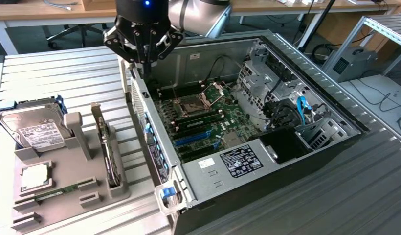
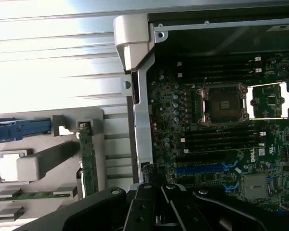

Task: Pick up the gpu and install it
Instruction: 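Reach for the gpu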

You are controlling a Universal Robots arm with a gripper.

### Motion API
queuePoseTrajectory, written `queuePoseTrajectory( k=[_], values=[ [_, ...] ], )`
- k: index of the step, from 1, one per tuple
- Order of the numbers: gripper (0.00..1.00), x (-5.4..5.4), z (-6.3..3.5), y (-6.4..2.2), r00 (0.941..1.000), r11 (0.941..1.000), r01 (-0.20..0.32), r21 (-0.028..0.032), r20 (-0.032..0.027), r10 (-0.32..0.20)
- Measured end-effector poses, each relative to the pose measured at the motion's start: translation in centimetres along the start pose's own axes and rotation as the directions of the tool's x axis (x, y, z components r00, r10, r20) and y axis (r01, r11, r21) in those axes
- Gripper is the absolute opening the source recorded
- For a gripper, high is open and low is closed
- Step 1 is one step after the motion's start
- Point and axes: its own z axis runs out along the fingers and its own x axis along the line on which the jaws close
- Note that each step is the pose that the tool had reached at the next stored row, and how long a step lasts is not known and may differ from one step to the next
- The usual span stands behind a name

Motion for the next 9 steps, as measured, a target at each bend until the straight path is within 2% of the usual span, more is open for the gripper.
queuePoseTrajectory(
  k=[9],
  values=[
    [0.11,0.38,-0.01,-0.03,1.0,1.0,0.0,0.0,0.0,0.0]
  ],
)
